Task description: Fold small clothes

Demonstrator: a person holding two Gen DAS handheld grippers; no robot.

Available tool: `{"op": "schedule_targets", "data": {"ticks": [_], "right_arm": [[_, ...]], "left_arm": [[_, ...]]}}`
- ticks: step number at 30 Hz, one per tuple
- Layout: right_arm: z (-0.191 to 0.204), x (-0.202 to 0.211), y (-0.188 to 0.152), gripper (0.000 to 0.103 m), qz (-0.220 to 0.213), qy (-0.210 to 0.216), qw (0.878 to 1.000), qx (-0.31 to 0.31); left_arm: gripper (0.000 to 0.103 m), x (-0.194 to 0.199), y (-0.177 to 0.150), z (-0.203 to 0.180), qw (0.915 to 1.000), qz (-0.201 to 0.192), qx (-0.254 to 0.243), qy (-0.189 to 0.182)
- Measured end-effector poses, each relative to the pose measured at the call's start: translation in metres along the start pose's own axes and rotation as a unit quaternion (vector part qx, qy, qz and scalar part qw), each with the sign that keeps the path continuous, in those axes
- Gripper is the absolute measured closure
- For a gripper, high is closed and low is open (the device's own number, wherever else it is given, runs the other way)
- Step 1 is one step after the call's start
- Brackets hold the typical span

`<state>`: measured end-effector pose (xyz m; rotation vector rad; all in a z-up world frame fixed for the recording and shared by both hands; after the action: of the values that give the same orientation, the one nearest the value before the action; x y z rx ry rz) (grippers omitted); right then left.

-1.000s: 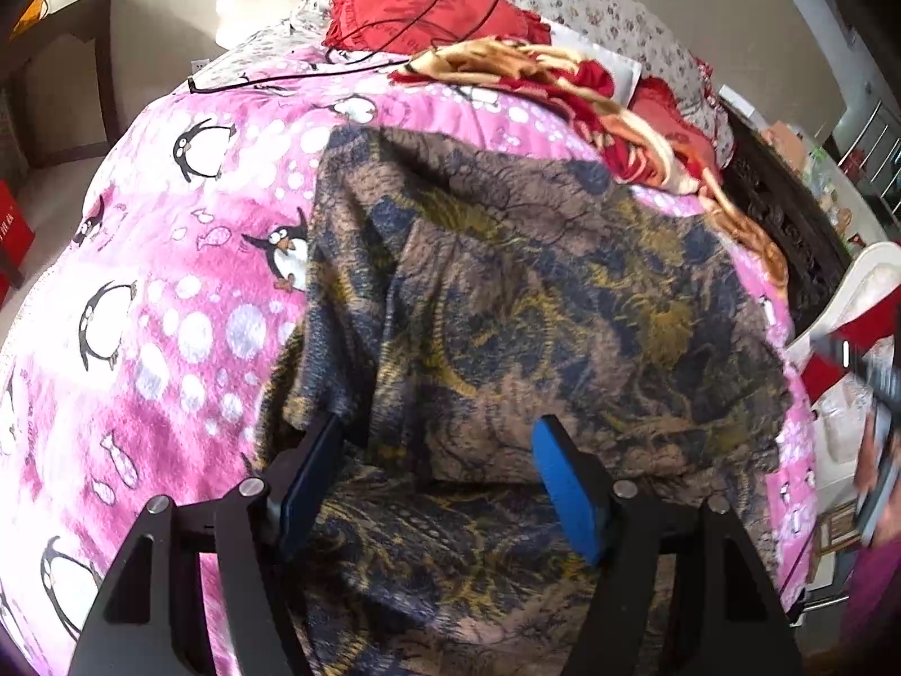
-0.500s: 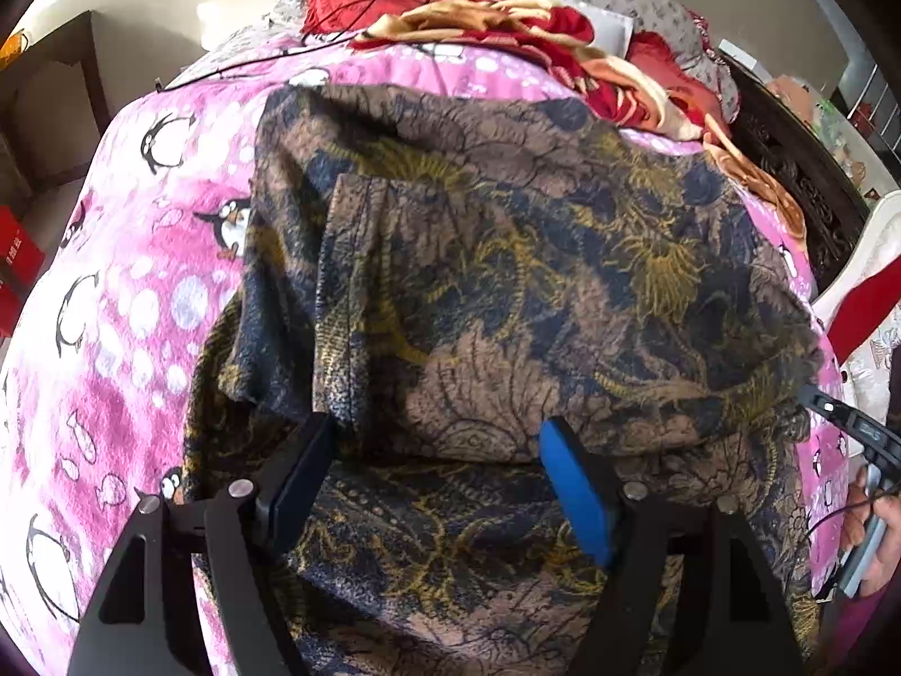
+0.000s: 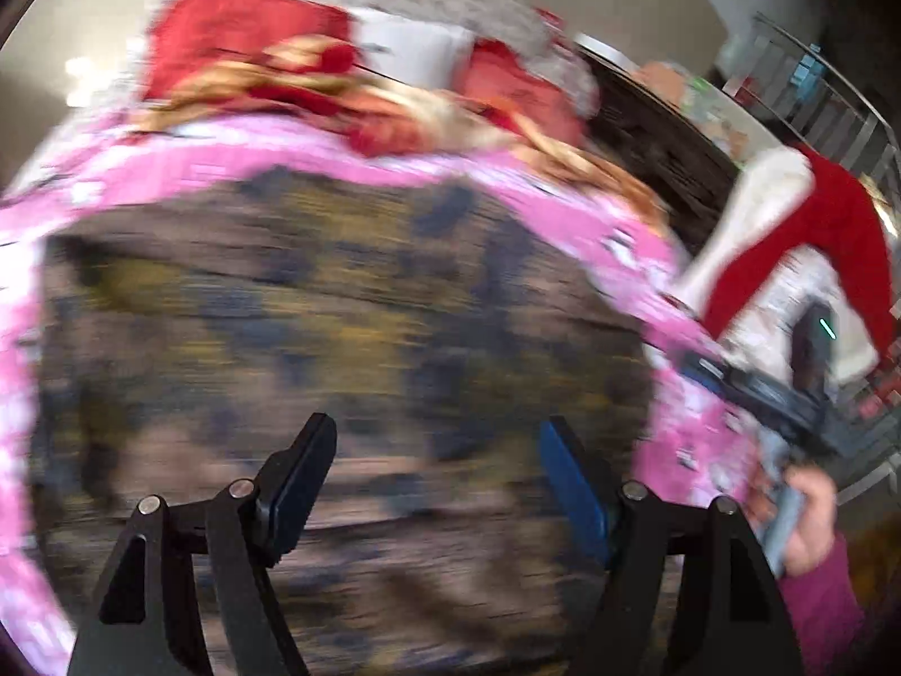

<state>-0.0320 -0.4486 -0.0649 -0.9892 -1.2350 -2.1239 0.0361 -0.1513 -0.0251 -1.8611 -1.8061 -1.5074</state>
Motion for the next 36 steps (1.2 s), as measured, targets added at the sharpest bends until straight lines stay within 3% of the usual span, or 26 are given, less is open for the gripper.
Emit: {"op": "schedule_targets", "data": {"ticks": [4, 8, 10, 11, 14, 17, 20, 22, 23, 24, 27, 31, 32, 33, 36], "right_arm": [[0.018, -0.031, 0.018, 0.064, 0.023, -0.046, 0.993, 0.103], [0.02, -0.043, 0.024, 0.064, 0.016, -0.048, 0.988, 0.149], [0.022, -0.047, 0.028, 0.081, 0.016, -0.031, 0.987, 0.159], [0.023, -0.048, 0.03, 0.097, 0.014, -0.026, 0.986, 0.163], [0.027, -0.048, 0.04, 0.098, 0.001, -0.029, 0.985, 0.169], [0.021, -0.068, 0.052, 0.098, 0.012, -0.024, 0.994, 0.108], [0.018, -0.077, 0.052, 0.097, 0.013, -0.02, 0.997, 0.08], [0.01, -0.061, 0.048, 0.083, 0.008, -0.008, 0.999, 0.051], [0.003, -0.046, 0.042, 0.071, 0.002, -0.002, 0.999, 0.032], [-0.001, -0.035, 0.035, 0.069, -0.003, 0.01, 1.0, 0.022], [0.003, -0.015, 0.0, 0.069, 0.033, 0.072, 0.996, 0.036], [0.023, -0.02, -0.03, 0.068, 0.052, 0.069, 0.994, 0.074], [0.025, -0.024, -0.033, 0.077, 0.054, 0.068, 0.994, 0.073], [0.026, -0.026, -0.035, 0.097, 0.055, 0.062, 0.994, 0.07], [0.009, -0.022, -0.044, 0.101, 0.065, 0.036, 0.996, 0.052]], "left_arm": [[0.025, -0.047, 0.006, -0.045, 0.9985, 0.026, -0.023, -0.042], [0.025, -0.091, 0.008, -0.059, 0.9976, 0.053, -0.012, -0.044], [0.025, -0.108, 0.004, -0.062, 0.9966, 0.068, -0.014, -0.044], [0.025, -0.113, 0.002, -0.063, 0.9962, 0.076, -0.022, -0.036], [0.025, -0.121, -0.005, -0.065, 0.9956, 0.076, -0.051, -0.022], [0.025, -0.122, -0.012, -0.07, 0.9931, 0.081, -0.084, -0.006], [0.025, -0.119, -0.012, -0.068, 0.9928, 0.088, -0.081, -0.012], [0.025, -0.11, -0.01, -0.065, 0.9937, 0.087, -0.065, -0.028], [0.025, -0.107, -0.01, -0.064, 0.9938, 0.087, -0.06, -0.034], [0.025, -0.103, -0.01, -0.063, 0.9938, 0.087, -0.056, -0.039], [0.025, -0.09, -0.008, -0.058, 0.9948, 0.078, -0.056, -0.036], [0.025, -0.076, -0.008, -0.039, 0.9979, 0.059, -0.015, -0.021], [0.025, -0.073, -0.01, -0.035, 0.9978, 0.062, -0.003, -0.021], [0.026, -0.071, -0.011, -0.032, 0.9978, 0.064, 0.002, -0.02], [0.025, -0.051, -0.013, -0.022, 0.999, 0.044, 0.004, -0.008]]}}
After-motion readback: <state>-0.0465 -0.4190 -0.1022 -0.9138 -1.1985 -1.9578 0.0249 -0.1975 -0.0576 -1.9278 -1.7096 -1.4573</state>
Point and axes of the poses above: each gripper's, at about its wrist camera, not at the fingertips, and x roughly against the way its jaws point, z to its left, y to its top, the point moved 4 cm from there along -x, roughly the way its jaws point, and after that the axes turned 9 degrees about -y, right-handed, at the moved point
